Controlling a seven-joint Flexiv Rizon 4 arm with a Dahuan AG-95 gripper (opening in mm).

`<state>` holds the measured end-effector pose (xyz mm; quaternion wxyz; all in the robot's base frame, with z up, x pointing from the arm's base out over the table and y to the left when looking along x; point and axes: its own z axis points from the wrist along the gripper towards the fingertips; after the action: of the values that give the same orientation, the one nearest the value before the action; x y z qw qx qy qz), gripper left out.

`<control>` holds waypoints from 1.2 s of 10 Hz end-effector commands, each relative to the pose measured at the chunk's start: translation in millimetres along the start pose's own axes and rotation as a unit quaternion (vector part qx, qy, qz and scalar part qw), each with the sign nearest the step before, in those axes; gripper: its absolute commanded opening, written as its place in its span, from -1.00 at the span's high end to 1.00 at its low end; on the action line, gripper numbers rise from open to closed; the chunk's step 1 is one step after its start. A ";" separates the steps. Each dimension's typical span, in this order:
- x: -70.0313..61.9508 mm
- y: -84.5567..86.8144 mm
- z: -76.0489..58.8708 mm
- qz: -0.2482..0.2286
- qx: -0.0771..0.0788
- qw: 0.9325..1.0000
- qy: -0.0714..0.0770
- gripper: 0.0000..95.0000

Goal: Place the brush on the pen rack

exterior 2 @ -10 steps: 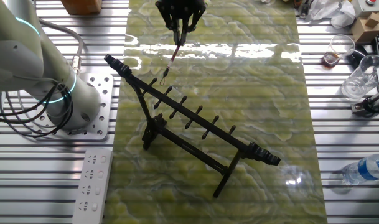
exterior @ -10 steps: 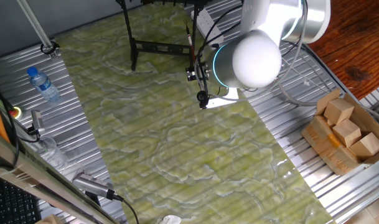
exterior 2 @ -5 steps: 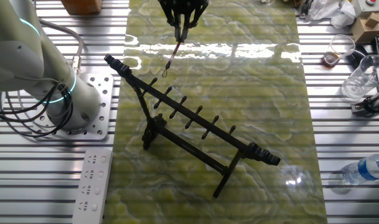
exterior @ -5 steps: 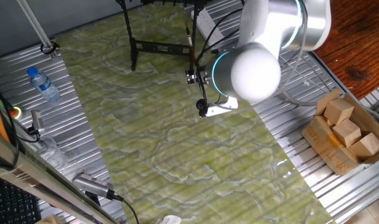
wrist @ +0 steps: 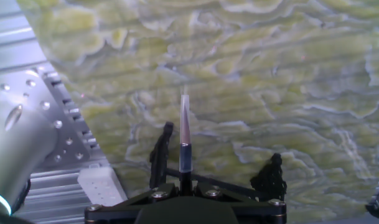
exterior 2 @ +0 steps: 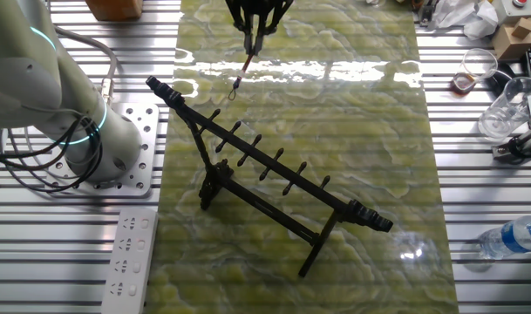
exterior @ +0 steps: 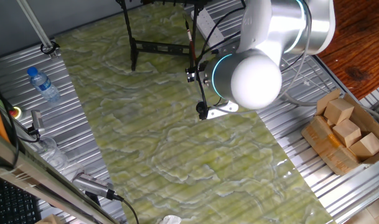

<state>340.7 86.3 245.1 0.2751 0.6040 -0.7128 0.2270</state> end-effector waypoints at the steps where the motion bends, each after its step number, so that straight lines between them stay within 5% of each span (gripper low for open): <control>1: 5.2 -0.4 1.4 -0.002 0.000 1.000 0.001 1.00; 8: 21.7 -6.3 5.4 -0.011 0.001 1.000 0.005 1.00; 12: 28.8 -9.2 9.6 -0.009 -0.006 1.000 -0.016 1.00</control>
<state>346.1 54.9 258.1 0.2696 0.6129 -0.7131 0.2080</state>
